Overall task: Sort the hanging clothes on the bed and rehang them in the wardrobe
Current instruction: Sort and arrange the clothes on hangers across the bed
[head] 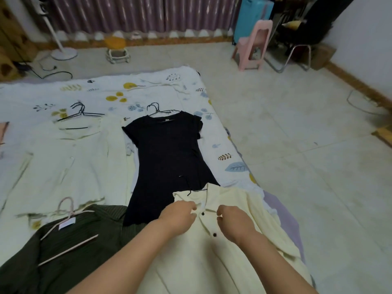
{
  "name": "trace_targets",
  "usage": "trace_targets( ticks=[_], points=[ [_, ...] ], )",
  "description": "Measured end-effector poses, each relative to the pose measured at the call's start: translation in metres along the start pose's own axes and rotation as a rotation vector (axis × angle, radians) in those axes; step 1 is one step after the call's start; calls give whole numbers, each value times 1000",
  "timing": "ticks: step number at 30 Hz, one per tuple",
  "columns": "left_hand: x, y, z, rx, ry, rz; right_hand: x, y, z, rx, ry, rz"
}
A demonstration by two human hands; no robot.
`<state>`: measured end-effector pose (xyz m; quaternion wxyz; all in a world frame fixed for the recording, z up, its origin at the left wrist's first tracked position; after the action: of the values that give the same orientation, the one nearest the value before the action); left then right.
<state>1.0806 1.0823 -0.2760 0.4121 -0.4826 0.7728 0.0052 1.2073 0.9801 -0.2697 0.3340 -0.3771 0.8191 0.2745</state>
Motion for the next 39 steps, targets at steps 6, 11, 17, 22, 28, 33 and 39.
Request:
trace_targets(
  ticks=[6, 11, 17, 22, 28, 33, 39],
  points=[
    [-1, -16, -98, -32, -154, -2, -15, 14, -83, -87, -58, -157],
    [25, -16, -185, -87, -272, -36, -10, 28, -152, -179, -121, -223],
    [78, -10, -294, -186, -345, -149, 17, 58, -229, -344, -98, -265],
    [114, 10, -367, -306, -402, -218, 33, 98, -279, -509, -139, -261],
    [143, 47, -440, -407, -497, -322, 61, 162, -319, -649, -124, -299],
    [165, 95, -505, -487, -557, -417, 97, 227, -338, -731, -69, -354],
    [191, 177, -581, -585, -585, -482, 147, 318, -364, -828, -45, -369]
  ],
)
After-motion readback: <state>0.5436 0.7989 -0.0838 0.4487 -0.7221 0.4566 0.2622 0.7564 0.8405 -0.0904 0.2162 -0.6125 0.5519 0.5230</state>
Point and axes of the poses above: each hand's wrist, its own z-axis towards the middle knuckle, its own x-axis out of the palm, y = z × x, the point moved 1 cm from there along z, towards the middle knuckle, and after that the axes turned 10 degrees about y, right-handed, at the moved point
